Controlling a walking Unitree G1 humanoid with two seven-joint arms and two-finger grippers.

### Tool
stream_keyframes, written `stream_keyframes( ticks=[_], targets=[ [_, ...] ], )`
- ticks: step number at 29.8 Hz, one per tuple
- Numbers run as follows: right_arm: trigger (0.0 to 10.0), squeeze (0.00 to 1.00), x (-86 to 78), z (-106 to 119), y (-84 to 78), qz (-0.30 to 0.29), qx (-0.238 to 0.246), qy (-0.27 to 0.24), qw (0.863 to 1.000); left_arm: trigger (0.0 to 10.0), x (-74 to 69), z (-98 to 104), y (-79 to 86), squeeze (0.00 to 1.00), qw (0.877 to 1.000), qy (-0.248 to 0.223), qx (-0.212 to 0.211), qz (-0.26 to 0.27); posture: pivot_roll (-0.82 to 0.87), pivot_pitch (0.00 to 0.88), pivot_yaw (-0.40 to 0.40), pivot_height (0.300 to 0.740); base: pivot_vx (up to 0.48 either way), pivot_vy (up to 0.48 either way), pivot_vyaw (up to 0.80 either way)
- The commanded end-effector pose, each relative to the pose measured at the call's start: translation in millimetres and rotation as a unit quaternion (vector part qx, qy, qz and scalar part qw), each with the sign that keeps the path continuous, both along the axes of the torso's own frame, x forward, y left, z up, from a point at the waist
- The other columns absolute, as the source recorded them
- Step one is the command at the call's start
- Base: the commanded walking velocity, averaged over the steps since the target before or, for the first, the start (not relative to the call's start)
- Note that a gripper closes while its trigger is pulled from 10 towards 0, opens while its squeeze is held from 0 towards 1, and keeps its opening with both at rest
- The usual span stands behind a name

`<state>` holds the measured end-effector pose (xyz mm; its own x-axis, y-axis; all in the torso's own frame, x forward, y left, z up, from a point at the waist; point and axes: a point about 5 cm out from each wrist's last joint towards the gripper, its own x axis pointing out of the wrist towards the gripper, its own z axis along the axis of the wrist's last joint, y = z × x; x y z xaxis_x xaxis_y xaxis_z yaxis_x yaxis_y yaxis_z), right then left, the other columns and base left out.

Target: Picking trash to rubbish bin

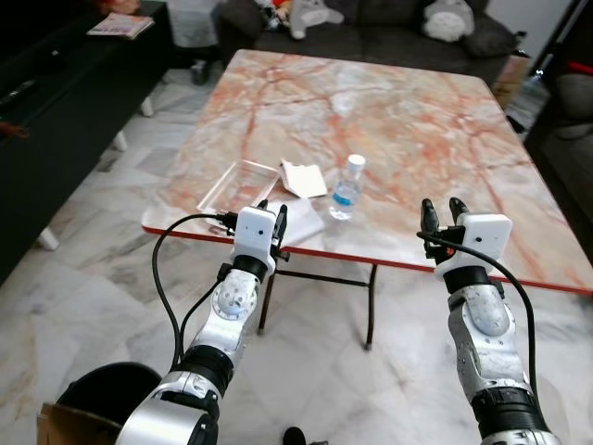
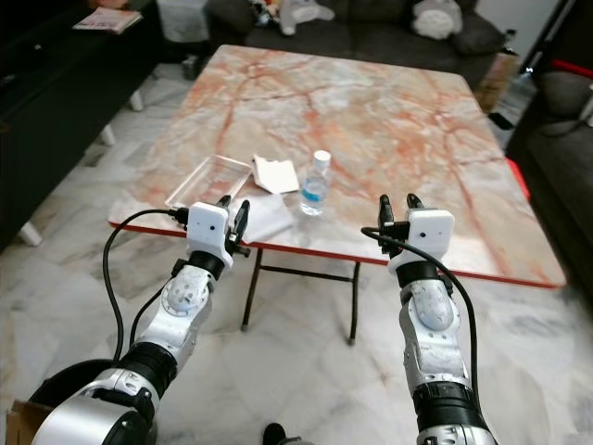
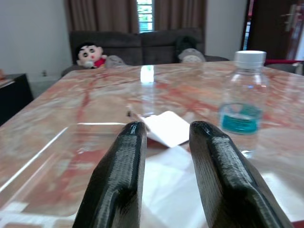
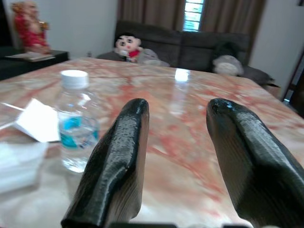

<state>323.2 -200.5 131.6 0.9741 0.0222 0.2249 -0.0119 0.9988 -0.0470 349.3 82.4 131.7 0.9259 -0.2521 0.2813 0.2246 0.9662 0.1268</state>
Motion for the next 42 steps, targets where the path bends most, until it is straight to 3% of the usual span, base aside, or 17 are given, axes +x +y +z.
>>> stream_keyframes(
  ticks=[1,10,34,42],
  targets=[
    [10.0,0.00,-0.5,1.4,-2.4,-0.003,0.004,-0.002,1.000,10.0,-0.9,4.4,-4.6,0.00,1.000,-0.012,-0.001,-0.008,0.06,0.105,-0.077,0.740,0.000,0.000,-0.77],
    [10.0,0.00,-0.9,-0.4,-2.0,-0.003,0.005,0.000,1.000,10.0,-0.9,3.6,-7.1,0.00,1.000,-0.010,0.009,-0.012,0.06,0.105,-0.077,0.740,0.000,-0.262,-0.77],
    [10.0,0.00,-0.7,-3.6,1.8,-0.002,0.007,0.002,1.000,10.0,0.8,3.0,-4.1,0.00,1.000,-0.005,0.030,-0.009,0.07,0.101,-0.059,0.740,0.000,0.000,0.00],
    [10.0,0.00,1.6,-5.2,10.0,-0.006,0.024,-0.001,1.000,10.0,6.6,6.1,6.1,0.00,0.999,-0.001,0.040,0.003,0.08,0.089,-0.030,0.740,0.000,0.000,0.00]
  ],
)
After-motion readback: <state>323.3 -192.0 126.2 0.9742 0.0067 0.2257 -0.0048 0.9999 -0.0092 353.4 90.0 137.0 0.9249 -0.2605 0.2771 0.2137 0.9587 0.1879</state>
